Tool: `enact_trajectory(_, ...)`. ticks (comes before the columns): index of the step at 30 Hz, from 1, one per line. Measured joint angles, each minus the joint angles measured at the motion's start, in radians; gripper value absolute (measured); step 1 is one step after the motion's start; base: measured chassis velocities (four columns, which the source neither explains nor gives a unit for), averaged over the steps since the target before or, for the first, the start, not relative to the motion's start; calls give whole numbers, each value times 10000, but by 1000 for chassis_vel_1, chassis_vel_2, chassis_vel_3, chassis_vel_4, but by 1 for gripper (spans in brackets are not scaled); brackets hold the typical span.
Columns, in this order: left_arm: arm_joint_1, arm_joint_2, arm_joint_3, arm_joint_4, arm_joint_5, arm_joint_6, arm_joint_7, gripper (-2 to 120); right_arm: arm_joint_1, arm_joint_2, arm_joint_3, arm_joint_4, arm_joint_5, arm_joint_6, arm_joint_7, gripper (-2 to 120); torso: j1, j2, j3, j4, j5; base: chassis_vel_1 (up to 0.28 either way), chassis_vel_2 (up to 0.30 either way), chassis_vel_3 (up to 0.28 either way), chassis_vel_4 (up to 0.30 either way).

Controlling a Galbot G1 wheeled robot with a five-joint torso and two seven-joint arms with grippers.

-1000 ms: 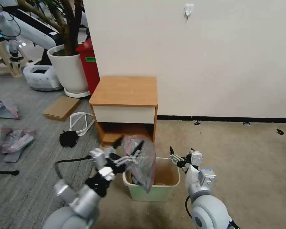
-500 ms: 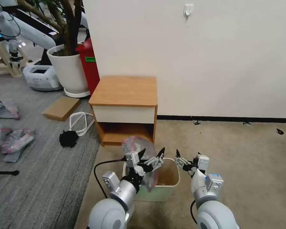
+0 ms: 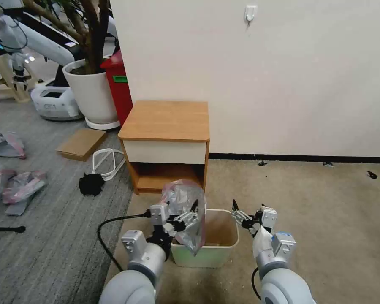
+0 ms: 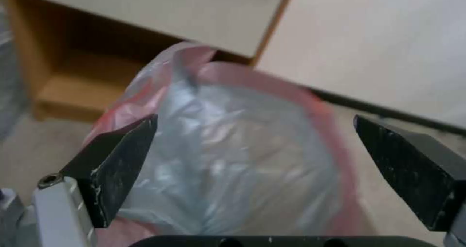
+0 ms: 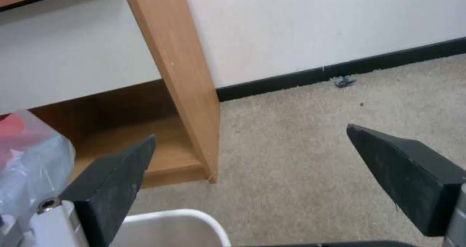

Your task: Pick up the garbage bag from the table and place it over the trash can.

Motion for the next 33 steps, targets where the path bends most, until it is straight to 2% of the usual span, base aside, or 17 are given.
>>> enact_trajectory(17, 30, 150, -485, 129, -232, 1596, -1102, 100, -137, 29, -71, 14, -141, 156, -123, 100, 0, 0, 0, 0, 0, 0, 0, 0, 0)
enact_trajectory(33, -92, 151, -546, 681, -464, 1669, -1398, 100, -290, 108, -46, -72, -278, 348, -161, 100, 0, 0, 0, 0, 0, 0, 0, 0, 0)
